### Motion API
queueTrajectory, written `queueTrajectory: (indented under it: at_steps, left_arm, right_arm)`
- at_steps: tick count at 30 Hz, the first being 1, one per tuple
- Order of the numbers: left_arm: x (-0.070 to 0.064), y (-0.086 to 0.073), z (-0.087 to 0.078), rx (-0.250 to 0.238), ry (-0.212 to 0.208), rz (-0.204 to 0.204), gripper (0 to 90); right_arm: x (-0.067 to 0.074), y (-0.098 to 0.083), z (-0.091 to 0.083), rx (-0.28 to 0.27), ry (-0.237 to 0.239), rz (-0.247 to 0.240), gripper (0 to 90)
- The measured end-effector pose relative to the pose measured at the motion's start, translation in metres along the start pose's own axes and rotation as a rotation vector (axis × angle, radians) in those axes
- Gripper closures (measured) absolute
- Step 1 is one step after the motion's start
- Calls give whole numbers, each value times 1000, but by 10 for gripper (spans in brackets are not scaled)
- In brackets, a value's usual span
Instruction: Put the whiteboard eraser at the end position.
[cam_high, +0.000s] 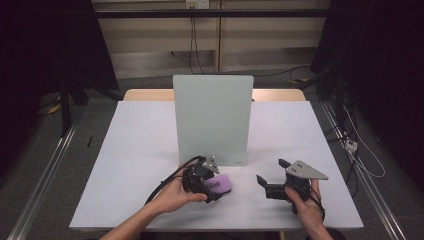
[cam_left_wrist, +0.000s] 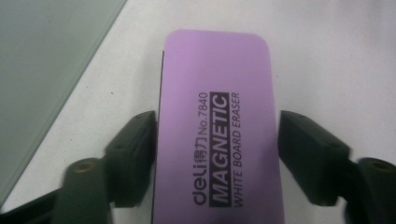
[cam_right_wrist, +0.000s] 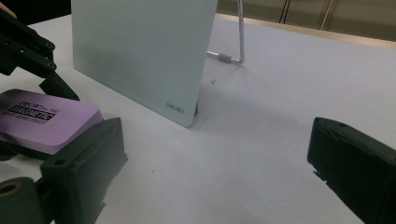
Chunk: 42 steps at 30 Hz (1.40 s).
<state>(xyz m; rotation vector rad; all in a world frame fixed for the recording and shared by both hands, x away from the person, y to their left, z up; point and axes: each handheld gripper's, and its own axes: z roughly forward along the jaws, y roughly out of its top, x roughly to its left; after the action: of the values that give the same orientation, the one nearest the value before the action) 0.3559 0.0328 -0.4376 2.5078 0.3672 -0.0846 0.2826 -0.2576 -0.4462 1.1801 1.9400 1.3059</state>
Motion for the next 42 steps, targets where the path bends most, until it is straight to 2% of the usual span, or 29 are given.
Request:
queueTrajectory:
  at_steps: [5, 12, 14, 26, 30, 37, 40, 42]
  left_arm:
    - [0, 0, -2, -23, 10, 0, 194]
    - [2, -1, -7, -52, 48, -12, 92]
    - [4, -1, -9, -69, 39, -15, 76]
    - [0, -3, -30, -178, 59, 6, 57]
    - [2, -5, -36, -242, 51, 3, 57]
    - [5, -7, -44, -300, 122, -46, 64]
    - [7, -10, -51, -344, 146, -65, 67]
    - [8, -13, -55, -342, 160, -64, 67]
  right_arm:
    - [0, 0, 0, 0, 3, -1, 39]
    - [-1, 0, -1, 0, 2, -1, 39]
    - [-1, 0, -1, 2, 0, -1, 39]
    - [1, 0, -1, 1, -7, 2, 39]
    - [1, 0, 0, 11, -15, 5, 39]
    - [-1, -1, -4, 3, -25, 7, 39]
    - [-1, -1, -4, 3, -25, 8, 39]
    - [-1, -1, -4, 3, -23, 6, 39]
